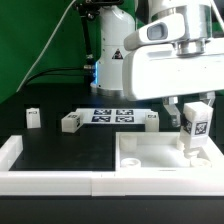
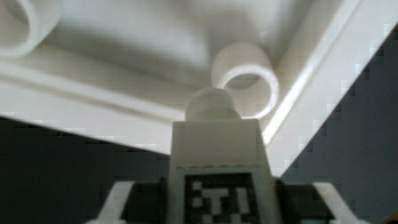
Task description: Assemble one leg
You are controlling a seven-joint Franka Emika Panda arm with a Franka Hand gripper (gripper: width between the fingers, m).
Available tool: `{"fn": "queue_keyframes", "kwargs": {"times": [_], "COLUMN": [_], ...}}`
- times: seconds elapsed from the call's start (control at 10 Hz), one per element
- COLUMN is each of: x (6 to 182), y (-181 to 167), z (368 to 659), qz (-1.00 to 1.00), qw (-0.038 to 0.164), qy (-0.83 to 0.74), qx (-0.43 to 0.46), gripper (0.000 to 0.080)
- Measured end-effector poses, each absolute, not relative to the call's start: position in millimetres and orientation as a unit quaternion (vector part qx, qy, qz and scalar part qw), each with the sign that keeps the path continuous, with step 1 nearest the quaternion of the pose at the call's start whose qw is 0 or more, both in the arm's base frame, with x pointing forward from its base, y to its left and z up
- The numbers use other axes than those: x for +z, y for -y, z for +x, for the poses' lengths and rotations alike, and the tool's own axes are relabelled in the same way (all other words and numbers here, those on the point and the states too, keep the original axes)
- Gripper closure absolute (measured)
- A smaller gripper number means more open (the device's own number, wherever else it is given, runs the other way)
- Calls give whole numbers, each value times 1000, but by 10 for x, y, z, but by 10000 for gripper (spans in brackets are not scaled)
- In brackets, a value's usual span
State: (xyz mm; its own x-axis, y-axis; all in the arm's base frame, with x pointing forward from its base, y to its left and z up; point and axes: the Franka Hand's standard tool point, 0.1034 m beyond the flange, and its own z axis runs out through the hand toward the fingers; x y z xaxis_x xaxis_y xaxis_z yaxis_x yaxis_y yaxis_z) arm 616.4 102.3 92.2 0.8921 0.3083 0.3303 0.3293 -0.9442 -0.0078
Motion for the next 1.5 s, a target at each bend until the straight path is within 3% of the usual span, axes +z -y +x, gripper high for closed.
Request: {"fn": "queue_keyframes", "kwargs": {"times": [1.5], "x": [712], "y": [-1138], "z": [6083], "qz": [-968], "qw": [31], "qy": [173], "qx": [-181], "gripper": [509]}}
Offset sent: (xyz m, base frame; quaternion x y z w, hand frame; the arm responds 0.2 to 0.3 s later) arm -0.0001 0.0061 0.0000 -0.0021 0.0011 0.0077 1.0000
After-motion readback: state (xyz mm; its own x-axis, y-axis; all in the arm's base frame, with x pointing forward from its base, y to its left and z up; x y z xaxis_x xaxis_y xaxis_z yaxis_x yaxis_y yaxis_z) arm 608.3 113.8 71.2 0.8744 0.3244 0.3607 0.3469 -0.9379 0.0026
